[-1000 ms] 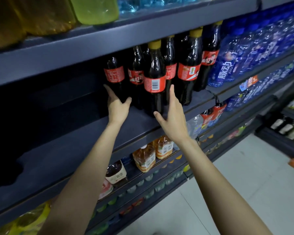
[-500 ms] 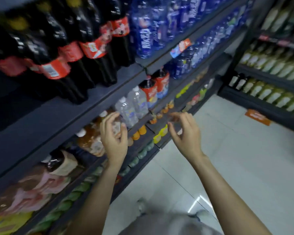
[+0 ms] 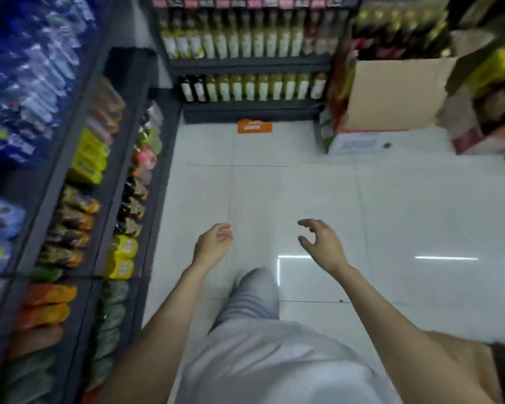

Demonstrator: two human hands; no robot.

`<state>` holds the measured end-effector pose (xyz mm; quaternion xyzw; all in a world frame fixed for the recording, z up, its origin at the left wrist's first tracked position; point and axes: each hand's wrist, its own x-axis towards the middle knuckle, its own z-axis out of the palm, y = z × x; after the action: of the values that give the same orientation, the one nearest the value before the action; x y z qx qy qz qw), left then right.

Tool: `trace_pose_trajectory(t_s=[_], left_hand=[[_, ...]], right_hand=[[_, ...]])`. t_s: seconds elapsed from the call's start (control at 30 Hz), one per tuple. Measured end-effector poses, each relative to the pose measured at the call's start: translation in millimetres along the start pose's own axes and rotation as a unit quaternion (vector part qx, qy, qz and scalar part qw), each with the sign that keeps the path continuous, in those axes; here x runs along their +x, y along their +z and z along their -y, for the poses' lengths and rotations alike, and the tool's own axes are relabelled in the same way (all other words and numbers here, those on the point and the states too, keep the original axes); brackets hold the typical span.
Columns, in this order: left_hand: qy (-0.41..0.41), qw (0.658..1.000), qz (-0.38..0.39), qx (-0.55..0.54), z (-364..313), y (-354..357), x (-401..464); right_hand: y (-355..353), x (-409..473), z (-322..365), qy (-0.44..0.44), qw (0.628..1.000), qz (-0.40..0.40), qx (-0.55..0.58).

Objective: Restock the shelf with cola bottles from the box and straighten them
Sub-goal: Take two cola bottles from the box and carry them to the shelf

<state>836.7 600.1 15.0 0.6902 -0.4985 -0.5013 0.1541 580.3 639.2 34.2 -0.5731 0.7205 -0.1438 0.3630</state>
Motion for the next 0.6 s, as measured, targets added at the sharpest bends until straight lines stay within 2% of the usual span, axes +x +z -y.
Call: trace_pose_trajectory(t_s=[0.1,0.17,0.23,0.3,0.4,0.6], left_hand=[[-0.004,0.993,0.078,0.084,-37.4,42.9,49.7],[0.005,0.992,0.086,0.089,-70.8,72.9,77.4],[0.048,0.995,0.067,0.054,-116.8,106.2,99.9],[0.092,0.995,0.05,0.008,-166.4,139.4,120.5],[0.115,0.991,0.056,-0.035,-233.7,184.9,158.6],[0.117,0.988,0.092,0.031,-357.9,251.1,264.3]], right_hand=[[-37.0,20.7,-52.4,0.122,0.989,-0.028,0.075],[-64.8,39.8,-82.6,0.175,0.978,-0.035,0.11],[-98.7,64.2,-110.4,0.202,0.971,-0.037,0.124],[-139.0,90.8,-135.0,0.21,0.97,-0.04,0.12],[-208.8,134.0,-166.5,0.217,0.971,-0.037,0.089],[-348.6,235.6,-208.5,0.186,0.981,-0.058,0.011]])
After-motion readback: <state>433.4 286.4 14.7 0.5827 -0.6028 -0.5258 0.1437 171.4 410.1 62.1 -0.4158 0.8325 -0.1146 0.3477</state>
